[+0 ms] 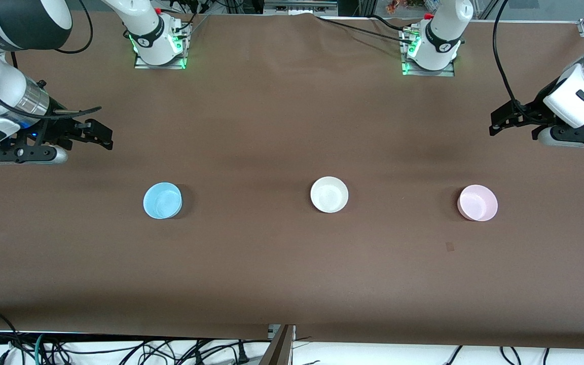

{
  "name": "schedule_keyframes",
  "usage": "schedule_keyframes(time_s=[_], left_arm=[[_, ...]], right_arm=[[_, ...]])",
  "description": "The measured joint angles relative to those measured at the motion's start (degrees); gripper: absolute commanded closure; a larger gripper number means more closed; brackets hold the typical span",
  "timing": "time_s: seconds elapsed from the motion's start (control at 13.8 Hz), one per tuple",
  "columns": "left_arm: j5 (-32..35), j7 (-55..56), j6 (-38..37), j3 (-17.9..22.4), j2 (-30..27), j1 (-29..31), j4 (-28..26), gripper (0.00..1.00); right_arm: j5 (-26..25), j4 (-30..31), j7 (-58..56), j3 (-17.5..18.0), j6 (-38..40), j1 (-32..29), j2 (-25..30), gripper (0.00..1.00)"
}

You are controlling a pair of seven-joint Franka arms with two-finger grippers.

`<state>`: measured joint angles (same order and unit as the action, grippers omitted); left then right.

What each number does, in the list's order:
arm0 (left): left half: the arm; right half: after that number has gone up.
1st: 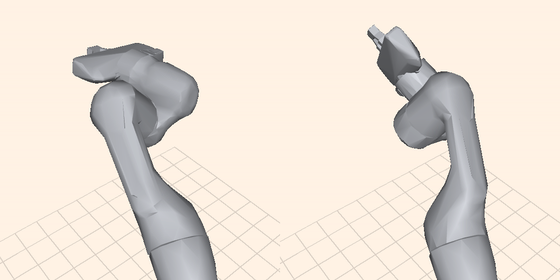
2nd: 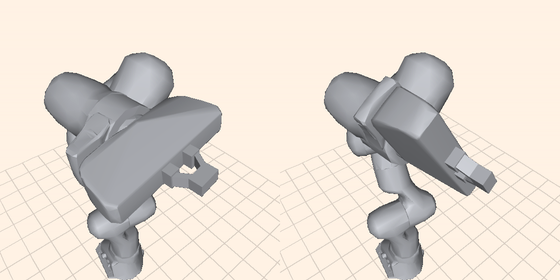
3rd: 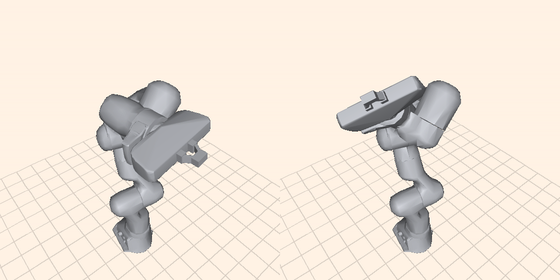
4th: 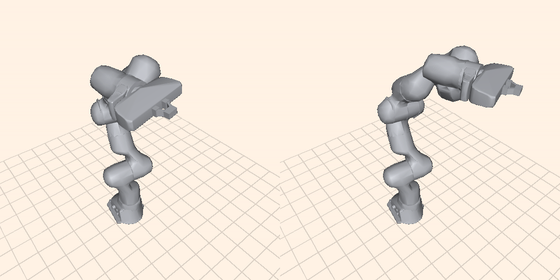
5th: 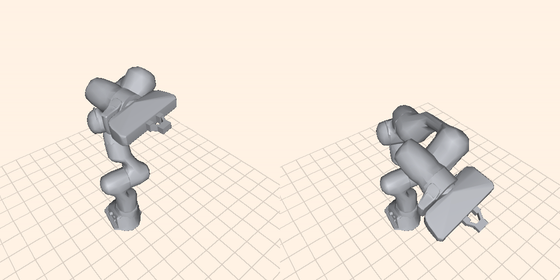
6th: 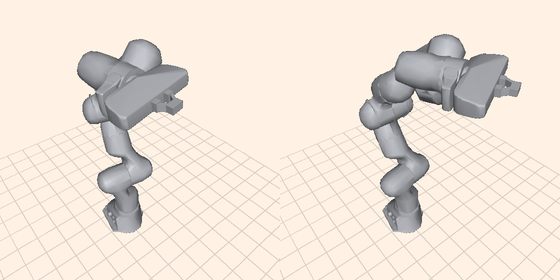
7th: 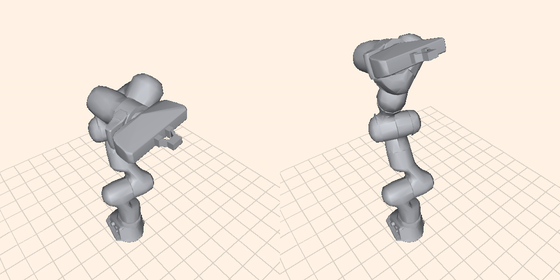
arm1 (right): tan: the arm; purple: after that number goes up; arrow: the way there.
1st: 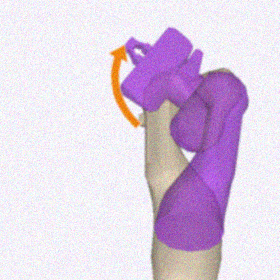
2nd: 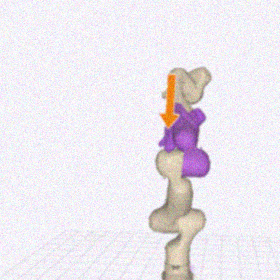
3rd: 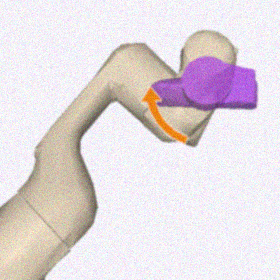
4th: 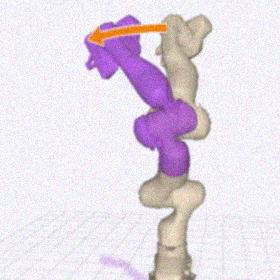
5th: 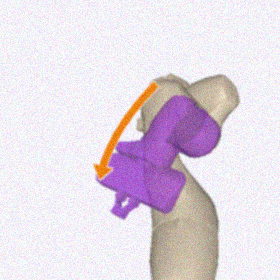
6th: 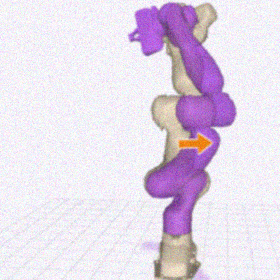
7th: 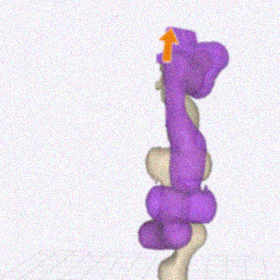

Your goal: Stack pink and blue bowls on white bowl

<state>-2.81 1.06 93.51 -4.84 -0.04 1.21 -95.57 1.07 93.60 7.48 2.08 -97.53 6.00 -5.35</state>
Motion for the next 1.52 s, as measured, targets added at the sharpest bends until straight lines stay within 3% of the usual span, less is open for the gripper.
schedule_keyframes(time_s=[1.52], left_arm=[[0.0, 0.0, -2.38, 0.25, 0.63, 0.16, 0.01, 0.0]], right_arm=[[0.0, -0.31, 0.0, -0.21, 0.03, -0.26, 0.0, 0.01]])
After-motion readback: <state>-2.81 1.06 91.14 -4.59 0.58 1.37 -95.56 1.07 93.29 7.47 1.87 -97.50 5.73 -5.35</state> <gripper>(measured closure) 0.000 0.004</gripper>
